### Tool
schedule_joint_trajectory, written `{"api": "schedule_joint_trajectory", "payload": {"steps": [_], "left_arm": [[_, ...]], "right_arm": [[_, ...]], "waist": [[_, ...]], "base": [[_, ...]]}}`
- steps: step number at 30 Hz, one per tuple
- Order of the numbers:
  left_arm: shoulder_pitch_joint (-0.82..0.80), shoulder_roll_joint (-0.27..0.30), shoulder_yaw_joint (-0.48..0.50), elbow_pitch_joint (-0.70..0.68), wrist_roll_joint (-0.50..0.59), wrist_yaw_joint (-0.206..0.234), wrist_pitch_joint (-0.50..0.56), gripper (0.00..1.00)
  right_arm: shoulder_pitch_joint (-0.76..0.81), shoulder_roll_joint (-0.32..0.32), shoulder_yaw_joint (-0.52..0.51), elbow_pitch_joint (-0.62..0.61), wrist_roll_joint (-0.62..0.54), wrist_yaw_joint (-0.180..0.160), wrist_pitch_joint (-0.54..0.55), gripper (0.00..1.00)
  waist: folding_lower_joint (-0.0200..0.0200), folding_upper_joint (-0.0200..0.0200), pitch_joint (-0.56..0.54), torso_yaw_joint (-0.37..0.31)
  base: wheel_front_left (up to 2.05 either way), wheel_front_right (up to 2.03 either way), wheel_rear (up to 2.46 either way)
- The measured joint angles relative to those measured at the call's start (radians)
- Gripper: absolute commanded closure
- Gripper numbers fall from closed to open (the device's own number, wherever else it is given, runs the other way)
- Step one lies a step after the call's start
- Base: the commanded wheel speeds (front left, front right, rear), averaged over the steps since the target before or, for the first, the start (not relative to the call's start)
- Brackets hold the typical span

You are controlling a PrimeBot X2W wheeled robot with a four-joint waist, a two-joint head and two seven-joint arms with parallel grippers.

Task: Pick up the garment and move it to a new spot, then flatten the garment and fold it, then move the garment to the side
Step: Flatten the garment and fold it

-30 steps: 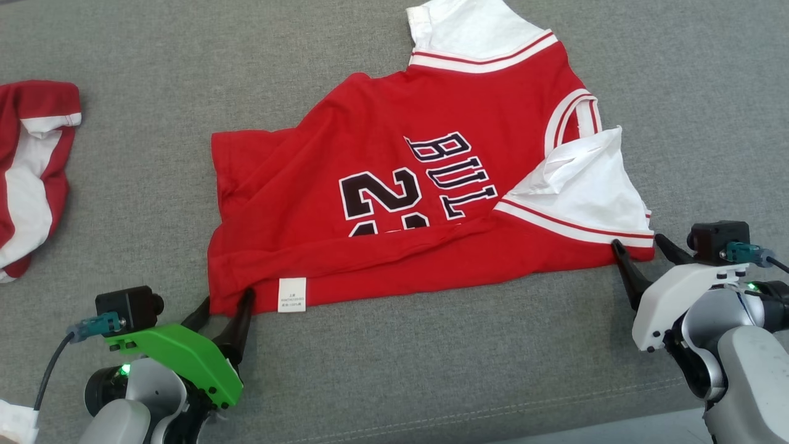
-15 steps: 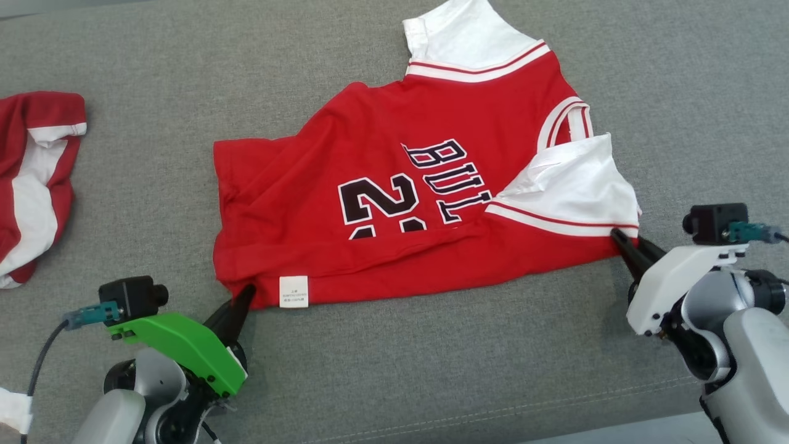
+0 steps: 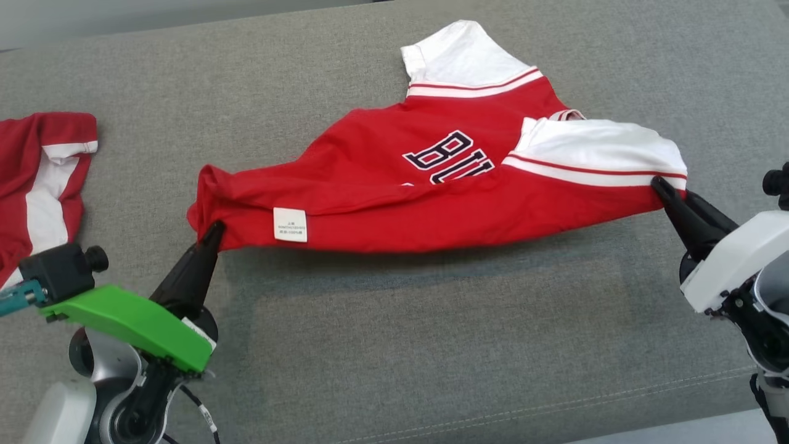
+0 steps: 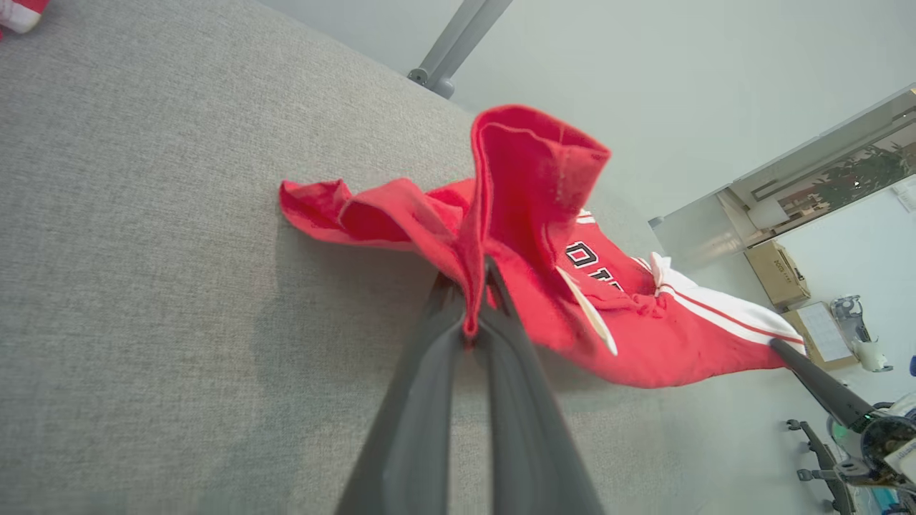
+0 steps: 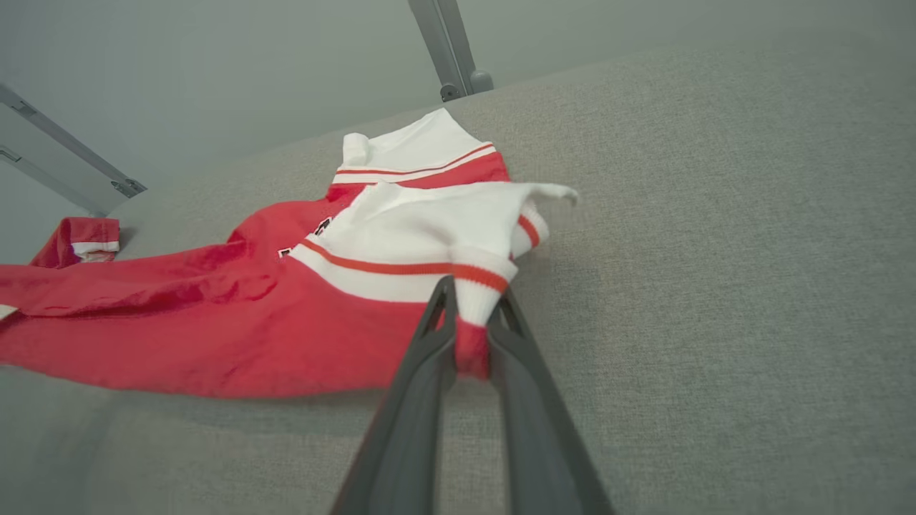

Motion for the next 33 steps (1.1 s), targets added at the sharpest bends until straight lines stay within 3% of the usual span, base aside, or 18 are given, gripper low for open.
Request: {"api": "schedule_joint_trajectory", "payload": {"steps": [3, 7, 14, 22, 23, 24, 25, 26, 27, 33], "left_arm": [[0.085, 0.013, 0.001, -0.049, -0.001, 0.017, 0.003, 1.0], [0.191, 0.018, -0.012, -0.015, 0.004, 0.035, -0.006, 1.0], [0.28, -0.037, -0.056, 0.118, -0.005, 0.019, -0.042, 1.0], [0.291, -0.057, -0.08, 0.209, 0.023, 0.004, -0.084, 1.0], [0.29, -0.061, -0.081, 0.218, 0.027, 0.004, -0.09, 0.91], [0.285, -0.066, -0.086, 0.235, 0.03, 0.003, -0.097, 0.53], [0.283, -0.069, -0.086, 0.24, 0.031, 0.003, -0.1, 0.09], [0.281, -0.072, -0.086, 0.244, 0.031, 0.002, -0.105, 0.0], [0.281, -0.074, -0.086, 0.247, 0.032, 0.002, -0.11, 0.0], [0.28, -0.06, -0.053, 0.193, 0.047, 0.011, -0.142, 0.0]], "right_arm": [[0.087, -0.001, -0.019, -0.065, -0.001, 0.0, 0.049, 1.0], [0.186, 0.016, -0.026, -0.075, -0.014, 0.0, 0.081, 1.0], [0.256, 0.028, -0.024, 0.042, -0.088, 0.0, 0.08, 1.0], [0.266, 0.036, -0.017, 0.12, -0.114, 0.0, 0.059, 1.0], [0.266, 0.036, -0.015, 0.128, -0.122, 0.0, 0.057, 1.0], [0.265, 0.037, -0.014, 0.141, -0.131, 0.0, 0.043, 1.0], [0.264, 0.04, -0.015, 0.145, -0.137, 0.0, 0.033, 0.73], [0.264, 0.042, -0.014, 0.15, -0.143, 0.0, 0.026, 0.3], [0.264, 0.041, -0.014, 0.154, -0.147, 0.0, 0.021, 0.0], [0.254, 0.034, -0.038, 0.13, -0.16, 0.0, -0.03, 0.0]], "waist": [[0.0, 0.0, -0.006, -0.009], [0.0, 0.0, -0.001, -0.015], [0.0, 0.0, 0.018, -0.014], [0.0, 0.0, 0.016, 0.012], [0.0, 0.0, 0.015, 0.014], [0.0, 0.0, 0.014, 0.018], [0.0, 0.0, 0.014, 0.018], [0.0, 0.0, 0.013, 0.018], [0.0, 0.0, 0.013, 0.018], [0.0, 0.0, 0.019, 0.012]], "base": [[0.0, 0.0, 0.0], [0.0, 0.0, 0.0], [0.0, 0.0, 0.0], [0.0, 0.0, 0.0], [0.0, 0.0, 0.0], [0.0, 0.0, 0.0], [0.0, 0.0, 0.0], [0.0, 0.0, 0.0], [0.0, 0.0, 0.0], [0.0, 0.0, 0.0]]}}
